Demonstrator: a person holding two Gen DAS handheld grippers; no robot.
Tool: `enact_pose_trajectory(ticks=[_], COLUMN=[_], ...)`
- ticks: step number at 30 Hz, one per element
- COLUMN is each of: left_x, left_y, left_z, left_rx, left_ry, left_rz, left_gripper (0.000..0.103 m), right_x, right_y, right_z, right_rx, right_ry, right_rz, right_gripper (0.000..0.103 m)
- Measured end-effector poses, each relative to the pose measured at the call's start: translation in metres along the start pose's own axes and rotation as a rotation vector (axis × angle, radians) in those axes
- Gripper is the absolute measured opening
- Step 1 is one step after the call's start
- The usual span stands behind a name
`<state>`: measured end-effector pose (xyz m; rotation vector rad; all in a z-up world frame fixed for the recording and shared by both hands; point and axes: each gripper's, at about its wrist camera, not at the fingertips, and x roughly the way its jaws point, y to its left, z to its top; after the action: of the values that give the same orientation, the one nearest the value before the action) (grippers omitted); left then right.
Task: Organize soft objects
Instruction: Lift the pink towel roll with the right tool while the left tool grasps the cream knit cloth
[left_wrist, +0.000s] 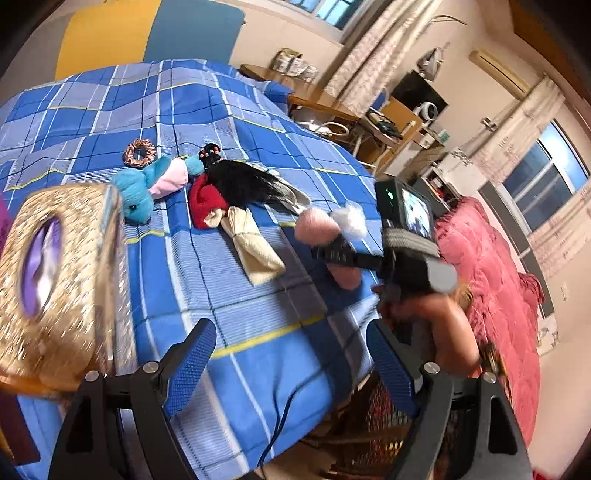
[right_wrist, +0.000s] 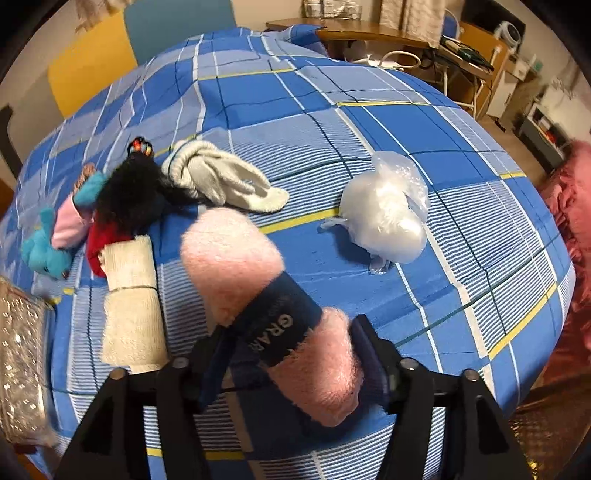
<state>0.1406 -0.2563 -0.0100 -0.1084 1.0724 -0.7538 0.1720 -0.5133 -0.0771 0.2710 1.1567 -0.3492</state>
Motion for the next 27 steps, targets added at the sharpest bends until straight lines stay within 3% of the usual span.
enact_pose_trajectory(ticks=[2,5,7,14,19,26,27], left_x=[0.014,0.032,0.047,0.105,0.138,0.171,0.171], left_y=[-0.001,-0.002,-0.001,0.013,0.027,0.027,0.025], left_z=[0.012,0.024,0.033,0.055,0.066,0.067,0.066], left_rx=[-0.024,-0.035,-0.045,-0.108,-0.234,-0.206,-0.178], left_ry=[0.001,0.01,0.02,0.112,0.168,0.23,0.2], left_rz=[0.009,0.038,0.056,0.061,0.048,0.125,0.132], left_gripper=[0.085,0.085,0.085,0.083,0.083,0.082,0.082], right_x=[-0.001,0.002,-0.004,-0.013,-0.013,-0.013,-0.012], right_y=[0.003,0.004,-0.003,-0.029,-0.031,-0.037,-0.037], right_z=[-0.003,-0.001,-0.002,0.004,0.005,0.005,0.004], right_rx=[-0.03,-0.027,0.004,0.148,0.169,0.21,0.209], right_ry=[0.003,-0.002,-0.019,-0.084,-0.091,-0.092,-0.089], right_rz=[-0.015,-0.013,-0.001,0.007,0.024,0.036,0.034], right_gripper=[0.064,0.052,0.05,0.05,0.05,0.05,0.05])
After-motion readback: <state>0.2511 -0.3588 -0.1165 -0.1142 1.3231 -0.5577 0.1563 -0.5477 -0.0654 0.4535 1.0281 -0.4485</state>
